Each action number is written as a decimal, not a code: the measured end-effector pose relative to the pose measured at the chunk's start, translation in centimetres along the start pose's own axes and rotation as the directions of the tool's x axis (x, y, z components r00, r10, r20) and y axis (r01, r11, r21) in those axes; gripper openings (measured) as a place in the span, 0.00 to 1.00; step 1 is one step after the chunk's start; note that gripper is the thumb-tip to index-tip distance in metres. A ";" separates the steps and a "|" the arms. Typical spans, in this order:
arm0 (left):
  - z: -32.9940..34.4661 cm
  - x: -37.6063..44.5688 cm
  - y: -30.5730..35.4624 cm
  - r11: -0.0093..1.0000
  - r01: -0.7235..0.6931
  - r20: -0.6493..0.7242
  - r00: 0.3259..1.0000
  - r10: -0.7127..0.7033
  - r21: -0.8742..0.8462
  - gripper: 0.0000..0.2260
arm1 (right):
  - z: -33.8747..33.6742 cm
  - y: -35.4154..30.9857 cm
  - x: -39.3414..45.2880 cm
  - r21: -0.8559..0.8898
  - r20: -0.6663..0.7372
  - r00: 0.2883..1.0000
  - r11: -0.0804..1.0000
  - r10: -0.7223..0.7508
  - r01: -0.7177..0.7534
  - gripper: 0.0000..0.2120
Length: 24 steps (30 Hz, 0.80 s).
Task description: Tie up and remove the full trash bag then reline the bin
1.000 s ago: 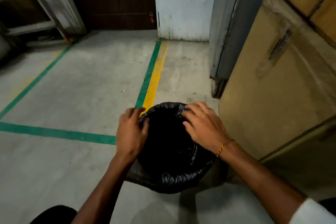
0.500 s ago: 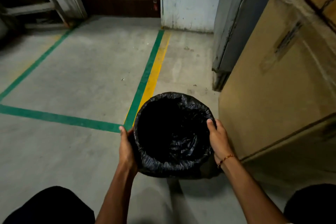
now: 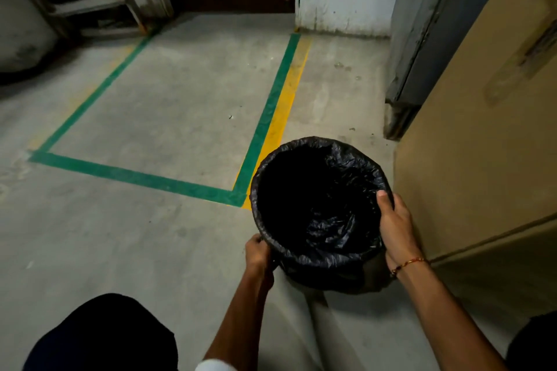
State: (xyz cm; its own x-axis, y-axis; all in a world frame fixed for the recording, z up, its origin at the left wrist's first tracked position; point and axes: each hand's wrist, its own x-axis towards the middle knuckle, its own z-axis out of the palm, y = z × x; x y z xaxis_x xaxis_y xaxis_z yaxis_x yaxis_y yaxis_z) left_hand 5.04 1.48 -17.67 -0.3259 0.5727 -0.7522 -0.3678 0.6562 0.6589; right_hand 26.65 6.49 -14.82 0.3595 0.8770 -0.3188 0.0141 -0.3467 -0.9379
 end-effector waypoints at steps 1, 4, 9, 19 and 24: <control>0.2 0.4 0.1 0.999 0.001 -0.013 1.000 0.000 0.032 0.10 | 0.0 0.2 0.2 0.000 0.003 1.000 1.000 -0.004 0.004 0.18; -1.3 1.2 0.7 0.975 0.076 0.033 0.996 -0.084 0.207 0.09 | -0.3 0.0 0.1 -0.013 0.021 1.000 1.000 0.006 -0.005 0.23; -5.9 2.1 5.2 0.874 0.025 0.134 0.986 -0.102 0.485 0.29 | -0.6 -0.9 -0.1 -0.146 -0.061 0.995 0.987 -0.073 0.063 0.23; -1.9 -1.4 12.4 0.797 -0.496 0.338 0.857 0.388 0.345 0.17 | -0.3 -2.9 0.3 -0.286 0.102 0.979 0.938 -0.174 0.197 0.25; -0.4 0.2 11.0 0.644 -0.569 0.262 0.817 0.513 0.512 0.24 | -0.9 -3.3 0.9 -0.386 0.109 0.976 0.897 -0.189 0.216 0.24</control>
